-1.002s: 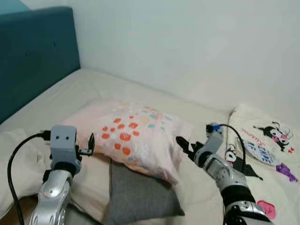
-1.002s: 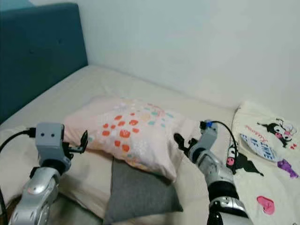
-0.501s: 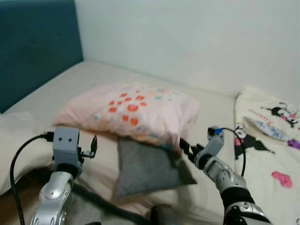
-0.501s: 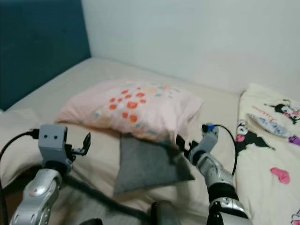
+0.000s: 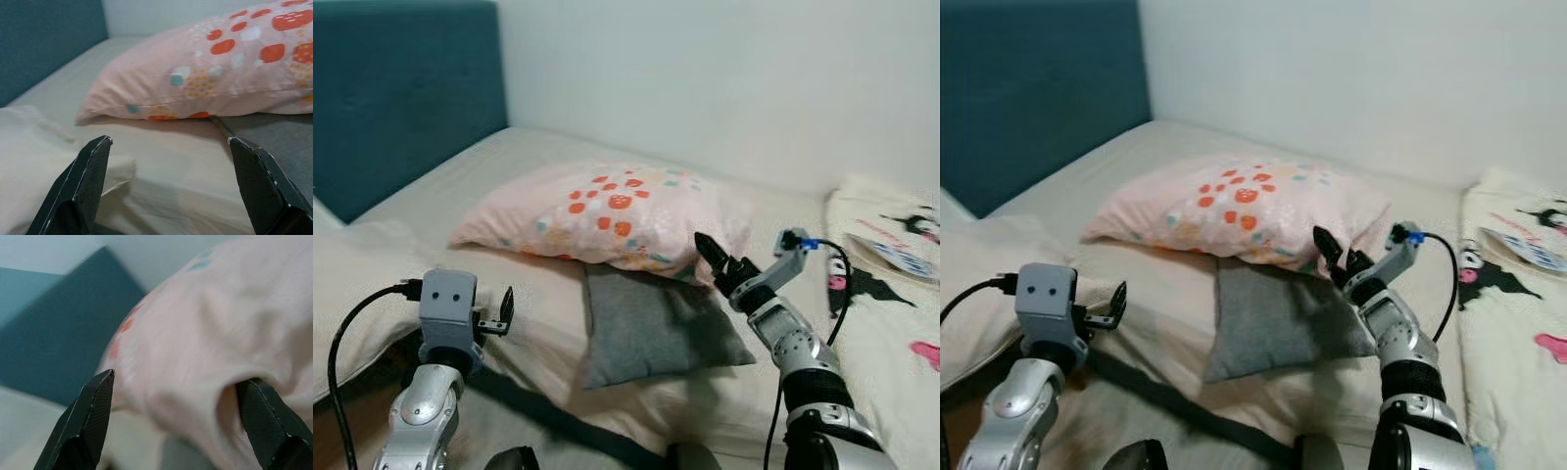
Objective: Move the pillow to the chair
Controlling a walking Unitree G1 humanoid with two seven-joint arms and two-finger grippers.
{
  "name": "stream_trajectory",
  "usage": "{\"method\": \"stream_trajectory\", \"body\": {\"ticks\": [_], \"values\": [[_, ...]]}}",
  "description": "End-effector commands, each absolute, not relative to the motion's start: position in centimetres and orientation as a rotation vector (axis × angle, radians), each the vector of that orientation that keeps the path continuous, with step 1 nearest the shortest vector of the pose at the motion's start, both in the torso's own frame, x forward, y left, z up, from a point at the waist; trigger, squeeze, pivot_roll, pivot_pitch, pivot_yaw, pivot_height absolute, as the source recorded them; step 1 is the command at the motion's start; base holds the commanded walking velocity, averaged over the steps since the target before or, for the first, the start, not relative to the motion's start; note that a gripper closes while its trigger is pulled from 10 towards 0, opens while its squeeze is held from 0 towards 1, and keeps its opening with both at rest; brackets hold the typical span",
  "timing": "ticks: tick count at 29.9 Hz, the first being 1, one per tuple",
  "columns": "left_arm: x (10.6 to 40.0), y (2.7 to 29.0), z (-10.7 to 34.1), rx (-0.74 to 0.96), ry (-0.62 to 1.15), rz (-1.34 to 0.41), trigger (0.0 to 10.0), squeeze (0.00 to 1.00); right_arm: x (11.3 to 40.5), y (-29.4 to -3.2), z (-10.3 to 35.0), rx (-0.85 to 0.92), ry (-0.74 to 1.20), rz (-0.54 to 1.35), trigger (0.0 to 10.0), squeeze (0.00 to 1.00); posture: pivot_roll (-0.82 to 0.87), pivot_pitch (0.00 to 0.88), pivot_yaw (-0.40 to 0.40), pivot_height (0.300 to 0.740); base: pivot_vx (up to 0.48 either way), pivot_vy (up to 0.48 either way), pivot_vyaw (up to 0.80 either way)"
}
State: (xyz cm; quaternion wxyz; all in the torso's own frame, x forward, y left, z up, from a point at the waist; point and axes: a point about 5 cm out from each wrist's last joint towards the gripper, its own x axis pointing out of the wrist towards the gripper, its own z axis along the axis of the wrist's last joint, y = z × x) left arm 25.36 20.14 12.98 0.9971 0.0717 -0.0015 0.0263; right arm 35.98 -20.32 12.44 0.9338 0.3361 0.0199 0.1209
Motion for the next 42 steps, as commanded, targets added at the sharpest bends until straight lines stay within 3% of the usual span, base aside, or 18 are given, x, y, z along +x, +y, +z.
{"method": "stream_trajectory", "body": {"ticks": [1,11,21,25,28,41,42], "values": [[25.3,20.1,13.4,0.159,-0.008,0.043,10.0,0.00,36.2,-20.6,12.6,0.641,0.036,0.216,10.0,0.00,0.01,0.000,-0.089,0.546,0.000,0.000,0.00],[25.0,20.1,13.7,0.173,-0.004,0.022,10.0,0.00,37.3,-19.9,13.6,0.636,0.022,0.216,10.0,0.00,0.02,0.005,-0.072,0.546,0.000,0.000,0.00],[23.7,20.8,14.4,0.199,0.011,0.029,10.0,0.00,38.9,-18.1,14.0,0.551,0.117,0.124,10.0,0.00,0.05,0.102,-0.066,0.546,0.000,0.000,0.00],[23.3,20.9,14.7,0.206,0.014,0.028,10.0,0.00,39.2,-17.0,14.1,0.541,0.147,0.153,10.0,0.00,0.06,0.123,-0.066,0.546,0.000,0.000,0.00],[23.1,21.2,15.3,0.231,0.013,0.021,10.0,0.00,39.3,-14.0,14.3,0.521,0.185,0.329,10.0,0.00,0.07,0.153,-0.060,0.546,0.000,0.000,0.00],[22.9,20.9,15.9,0.247,0.015,0.011,10.0,0.00,39.0,-12.7,12.8,0.401,0.331,0.342,10.0,0.00,0.06,0.169,-0.065,0.546,0.000,0.000,0.00],[22.9,20.8,15.8,0.249,0.018,0.008,10.0,0.00,38.9,-12.8,12.6,0.398,0.345,0.328,6.2,0.00,0.06,0.170,-0.068,0.546,0.000,0.000,0.00]]}}
